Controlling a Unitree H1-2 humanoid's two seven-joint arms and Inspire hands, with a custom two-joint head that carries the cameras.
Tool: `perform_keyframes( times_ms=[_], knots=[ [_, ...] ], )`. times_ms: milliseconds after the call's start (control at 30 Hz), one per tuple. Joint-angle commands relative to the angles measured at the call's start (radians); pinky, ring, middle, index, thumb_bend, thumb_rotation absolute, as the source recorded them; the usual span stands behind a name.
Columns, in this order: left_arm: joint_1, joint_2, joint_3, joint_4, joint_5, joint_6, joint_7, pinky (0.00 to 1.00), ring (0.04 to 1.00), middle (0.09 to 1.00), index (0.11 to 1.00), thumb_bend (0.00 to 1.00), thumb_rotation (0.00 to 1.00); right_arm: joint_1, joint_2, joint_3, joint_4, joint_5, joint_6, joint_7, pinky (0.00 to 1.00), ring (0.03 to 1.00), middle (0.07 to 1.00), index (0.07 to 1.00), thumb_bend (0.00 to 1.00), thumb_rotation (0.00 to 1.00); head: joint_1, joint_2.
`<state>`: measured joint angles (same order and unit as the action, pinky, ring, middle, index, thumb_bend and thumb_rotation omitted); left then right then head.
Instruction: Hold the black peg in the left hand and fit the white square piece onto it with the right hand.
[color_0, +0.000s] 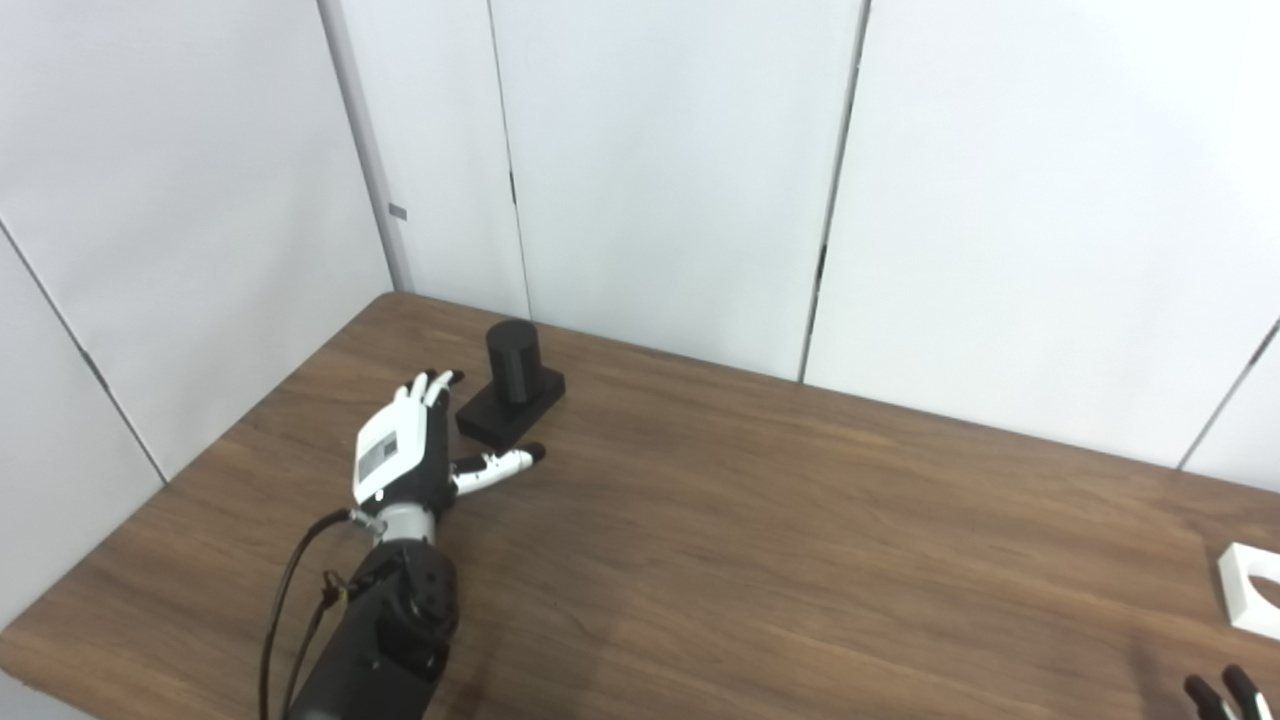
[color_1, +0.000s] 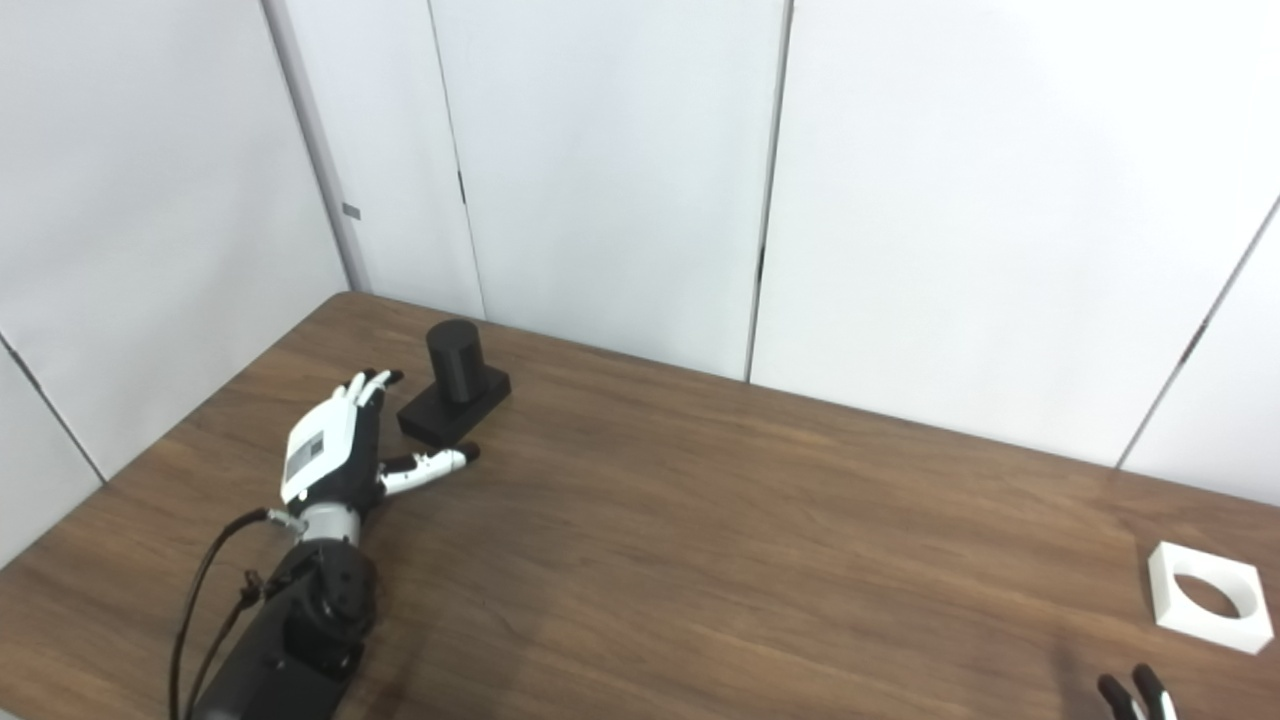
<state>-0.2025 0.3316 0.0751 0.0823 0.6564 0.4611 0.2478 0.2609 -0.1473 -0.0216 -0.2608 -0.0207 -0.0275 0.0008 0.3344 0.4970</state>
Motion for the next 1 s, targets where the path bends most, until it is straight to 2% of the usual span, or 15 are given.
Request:
perform_keyframes(
  times_ms=[0,400,567,967],
  knots=[
    [-0.07,0.023,0.007,0.018,0.047,0.007,0.034,0.94,0.991,0.977,0.89,0.96,0.52,-0.005,0.006,0.003,-0.009,-0.001,0.008,0.011,1.0,0.981,0.943,1.0,0.63,1.0,0.003,-0.001],
    [-0.157,0.011,0.027,0.169,0.159,0.008,0.033,0.93,0.954,0.949,0.876,0.93,0.53,0.001,0.012,0.005,-0.018,-0.014,0.013,0.003,1.0,0.976,0.932,1.0,0.62,1.0,-0.006,0.008],
    [-0.188,-0.01,0.053,0.214,0.228,0.009,-0.002,0.92,0.932,0.936,0.869,0.92,0.55,0.009,0.016,0.006,-0.036,-0.026,0.031,0.002,1.0,0.97,0.927,0.999,0.63,1.0,-0.012,0.012],
    [-0.221,-0.027,0.086,0.251,0.242,0.008,-0.04,0.87,0.918,0.909,0.85,0.94,0.52,0.016,0.016,0.004,-0.048,-0.028,0.047,0.001,1.0,0.985,0.929,0.999,0.65,1.0,-0.02,0.016]
  ],
)
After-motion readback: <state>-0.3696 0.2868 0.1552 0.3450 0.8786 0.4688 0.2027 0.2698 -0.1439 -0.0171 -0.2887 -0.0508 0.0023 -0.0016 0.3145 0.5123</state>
